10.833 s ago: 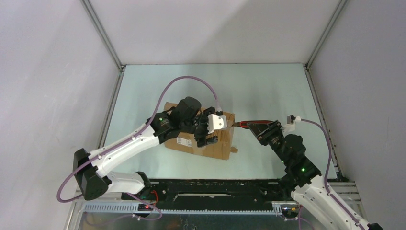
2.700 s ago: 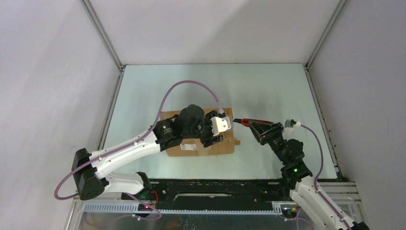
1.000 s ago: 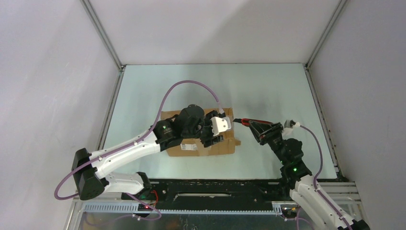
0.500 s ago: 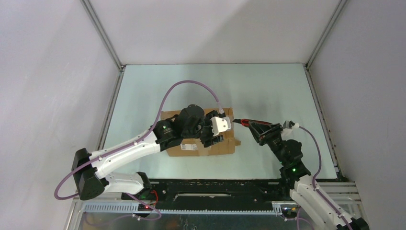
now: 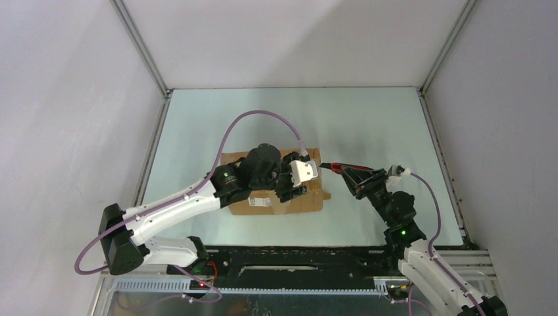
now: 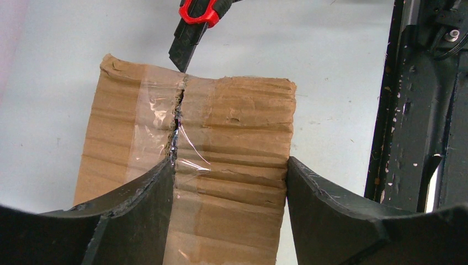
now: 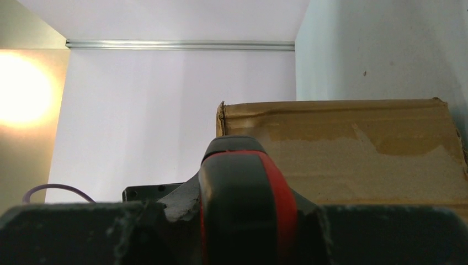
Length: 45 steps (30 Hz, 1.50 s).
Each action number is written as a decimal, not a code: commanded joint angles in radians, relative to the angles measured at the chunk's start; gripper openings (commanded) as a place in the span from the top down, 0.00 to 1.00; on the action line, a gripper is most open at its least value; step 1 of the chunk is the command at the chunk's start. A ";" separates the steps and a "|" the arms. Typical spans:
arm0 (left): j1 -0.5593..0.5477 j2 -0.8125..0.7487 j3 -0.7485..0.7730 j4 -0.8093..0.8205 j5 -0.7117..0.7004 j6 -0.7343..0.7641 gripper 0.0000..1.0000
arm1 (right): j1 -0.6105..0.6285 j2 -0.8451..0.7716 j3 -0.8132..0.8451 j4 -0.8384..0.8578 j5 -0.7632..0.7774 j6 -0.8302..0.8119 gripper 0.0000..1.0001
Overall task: Unpack the express box
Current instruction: Cut the express box at the center of the board.
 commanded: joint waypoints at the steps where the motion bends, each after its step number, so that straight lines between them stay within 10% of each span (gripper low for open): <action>1: 0.000 -0.010 0.014 0.074 0.022 0.012 1.00 | 0.004 -0.006 0.010 0.076 -0.016 0.008 1.00; 32: -0.032 0.084 0.118 0.033 0.109 0.113 1.00 | 0.180 0.257 0.024 0.305 -0.024 -0.019 1.00; 45: 0.001 -0.145 -0.159 0.252 0.039 0.139 1.00 | 0.087 -0.358 0.047 -0.393 -0.107 -0.114 1.00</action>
